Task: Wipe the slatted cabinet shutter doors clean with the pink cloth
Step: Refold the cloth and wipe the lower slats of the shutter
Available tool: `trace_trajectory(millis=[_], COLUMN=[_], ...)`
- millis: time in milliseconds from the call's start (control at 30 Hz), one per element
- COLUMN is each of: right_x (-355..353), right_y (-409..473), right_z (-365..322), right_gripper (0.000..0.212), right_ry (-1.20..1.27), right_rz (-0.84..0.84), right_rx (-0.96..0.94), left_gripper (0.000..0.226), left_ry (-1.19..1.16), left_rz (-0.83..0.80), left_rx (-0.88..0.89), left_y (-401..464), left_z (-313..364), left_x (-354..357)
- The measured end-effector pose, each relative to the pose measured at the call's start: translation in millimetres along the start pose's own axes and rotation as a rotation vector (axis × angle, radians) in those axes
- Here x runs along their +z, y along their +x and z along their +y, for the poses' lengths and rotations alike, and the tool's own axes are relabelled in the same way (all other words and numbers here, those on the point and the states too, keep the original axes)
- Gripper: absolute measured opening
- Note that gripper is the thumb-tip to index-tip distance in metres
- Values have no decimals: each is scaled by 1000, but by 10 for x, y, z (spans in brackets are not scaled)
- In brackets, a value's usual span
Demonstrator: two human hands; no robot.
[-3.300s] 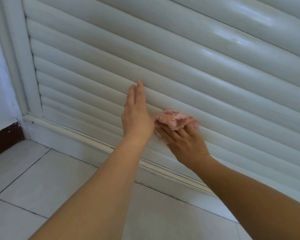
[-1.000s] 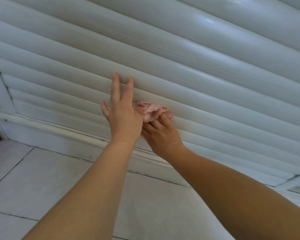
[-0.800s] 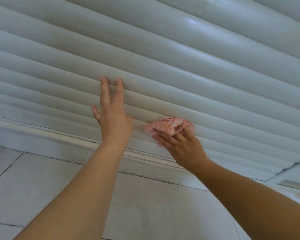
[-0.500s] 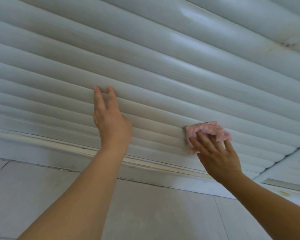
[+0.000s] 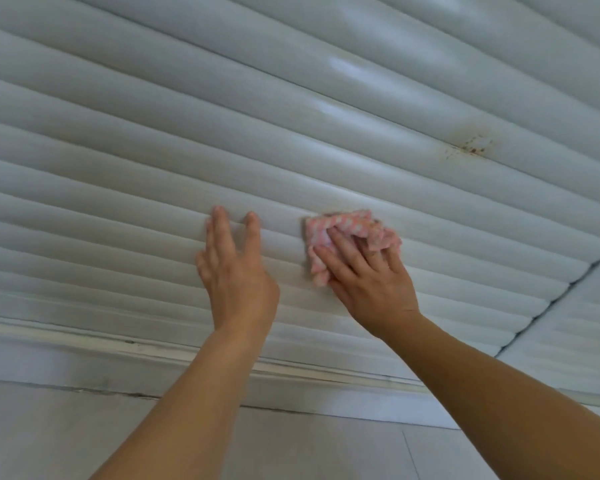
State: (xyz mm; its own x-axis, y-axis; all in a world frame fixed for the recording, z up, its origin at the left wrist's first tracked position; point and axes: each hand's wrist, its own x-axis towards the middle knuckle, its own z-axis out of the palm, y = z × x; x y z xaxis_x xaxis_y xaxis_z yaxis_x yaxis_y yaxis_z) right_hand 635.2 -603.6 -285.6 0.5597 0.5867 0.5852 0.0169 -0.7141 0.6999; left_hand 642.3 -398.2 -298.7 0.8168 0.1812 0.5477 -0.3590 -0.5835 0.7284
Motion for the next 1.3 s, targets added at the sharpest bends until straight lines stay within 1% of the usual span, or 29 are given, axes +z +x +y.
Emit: trace_trajectory(millis=[67, 133, 200, 300, 367, 400, 433, 500, 567, 600, 633, 767, 833, 900, 1033, 1100, 1133, 1200, 1267, 1300], right_x=[-30, -58, -81, -82, -110, -131, -170, -256, -276, -288, -295, -242, -194, -193, -302, -358, -372, -372, -368, -364], right_y=[-250, -535, -740, -699, -450, -295, -130, 199, 472, 568, 608, 334, 108, -92, -219, -82, 14, 198, 335, 396], right_z=[155, 275, 342, 318, 220, 156, 94, -46, -170, -210, -214, 57, 254, 389, 597, 644, 629, 530, 398, 308], right_gripper=[49, 54, 60, 69, 70, 70, 68, 63, 60, 59, 58, 53, 54, 57, 57, 57, 56, 55, 57, 57], right_ry=[6, 44, 129, 310, 427, 467, 479, 411, 318, 295, 283, 260, 237, 268, 541, 622, 622, 596, 559, 535], right_rz=[-81, -192, -253, -222, -135, -93, -58, -47, -48, -47, -48, -49, -80, -132, -124, -57, -20, 15, 12, 11], right_rx=[122, 254, 501, 911, 1074, 1095, 1061, 879, 697, 640, 611, 506, 561, 695, 1085, 1221, 1250, 1231, 1167, 1099], left_gripper=[79, 83, 87, 85, 84, 84, 84, 83, 75, 70, 69, 82, 84, 81, 75, 73, 74, 79, 85, 85], left_ry=[2, 2, 4, -12, -11, -12, -14, -23, -51, -62, -67, -45, -43, -48, -147, -151, -118, -23, 84, 132], left_rz=[-18, -22, -53, -128, -160, -168, -170, -173, -173, -163, -153, -142, -147, -162, -203, -185, -174, -169, -184, -191], left_rx=[2, 41, 77, 29, -35, -62, -78, -93, -103, -103, -99, -91, -90, -94, -154, -117, -76, 13, 89, 121], left_y=[8, 36, 59, 76, 85, 84, 86, 90, 94, 92, 90, 78, 73, 89, 125, 121, 119, 144, 223, 266], left_z=[78, 176, 288, 478, 593, 633, 672, 712, 713, 703, 695, 676, 687, 689, 752, 856, 921, 1044, 1211, 1284], left_x=[-9, -24, -37, -36, -13, 4, 21, 39, 42, 40, 46, 17, -8, -34, -89, -120, -134, -146, -165, -181])
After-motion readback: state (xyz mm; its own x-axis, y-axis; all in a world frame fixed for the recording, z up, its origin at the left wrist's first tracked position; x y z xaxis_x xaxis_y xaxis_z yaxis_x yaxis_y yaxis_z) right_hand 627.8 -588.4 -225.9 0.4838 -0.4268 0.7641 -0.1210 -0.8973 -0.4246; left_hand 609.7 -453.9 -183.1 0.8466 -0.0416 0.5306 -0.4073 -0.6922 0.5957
